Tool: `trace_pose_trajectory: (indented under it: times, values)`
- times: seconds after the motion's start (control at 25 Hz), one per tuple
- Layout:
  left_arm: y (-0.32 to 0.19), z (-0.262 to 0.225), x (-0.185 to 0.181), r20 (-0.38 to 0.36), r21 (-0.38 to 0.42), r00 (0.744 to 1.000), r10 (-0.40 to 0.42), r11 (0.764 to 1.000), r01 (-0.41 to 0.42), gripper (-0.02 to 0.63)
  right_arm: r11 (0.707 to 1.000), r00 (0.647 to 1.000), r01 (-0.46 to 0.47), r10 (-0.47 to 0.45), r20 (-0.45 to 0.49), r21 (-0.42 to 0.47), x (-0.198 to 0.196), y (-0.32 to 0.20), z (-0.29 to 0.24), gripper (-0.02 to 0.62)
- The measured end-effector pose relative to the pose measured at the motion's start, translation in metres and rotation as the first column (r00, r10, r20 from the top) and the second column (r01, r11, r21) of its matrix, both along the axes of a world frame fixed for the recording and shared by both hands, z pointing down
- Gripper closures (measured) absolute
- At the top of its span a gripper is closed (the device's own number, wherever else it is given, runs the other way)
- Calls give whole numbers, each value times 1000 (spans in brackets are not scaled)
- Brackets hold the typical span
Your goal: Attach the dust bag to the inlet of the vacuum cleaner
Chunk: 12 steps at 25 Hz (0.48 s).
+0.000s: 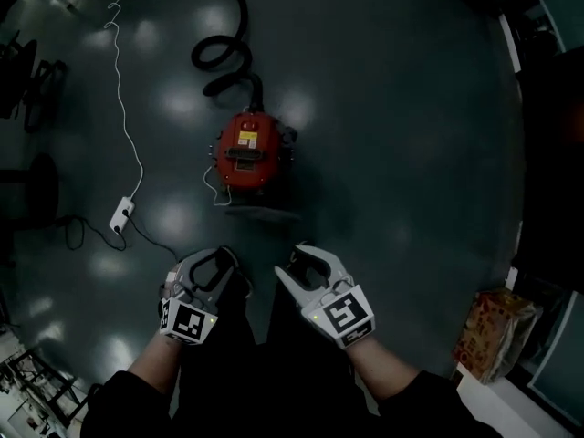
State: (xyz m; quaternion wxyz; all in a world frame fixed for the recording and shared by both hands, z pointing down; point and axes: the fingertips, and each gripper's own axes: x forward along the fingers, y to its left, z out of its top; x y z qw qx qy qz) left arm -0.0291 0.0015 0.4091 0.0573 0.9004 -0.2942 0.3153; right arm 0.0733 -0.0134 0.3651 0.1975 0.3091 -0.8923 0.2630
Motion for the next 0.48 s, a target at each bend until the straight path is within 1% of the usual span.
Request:
trace_pose_trajectory:
  times: [0.08, 0.12, 0.24, 0.36, 0.48]
  values:
    - [7, -39, -4, -35, 26, 997, -65, 997, 66, 459, 1000, 1000, 18, -18, 11, 17, 0, 11, -24, 425]
    - [13, -56, -6, -51, 38, 995, -83, 996, 85, 459, 1000, 1000, 21, -21, 11, 20, 1, 19, -33, 425]
    - [32, -101, -13, -96, 56, 992, -77, 995, 82, 459, 999, 1000, 7, -7, -2, 41, -1, 44, -60, 425]
    - [45, -125, -39, -172, 78, 982, -77, 993, 91, 459, 995, 999, -41, 44, -26, 91, -13, 61, -86, 425]
    - [52, -159, -60, -282, 120, 955, -88, 985, 126, 460, 982, 991, -124, 131, -39, 143, -27, 79, -115, 425]
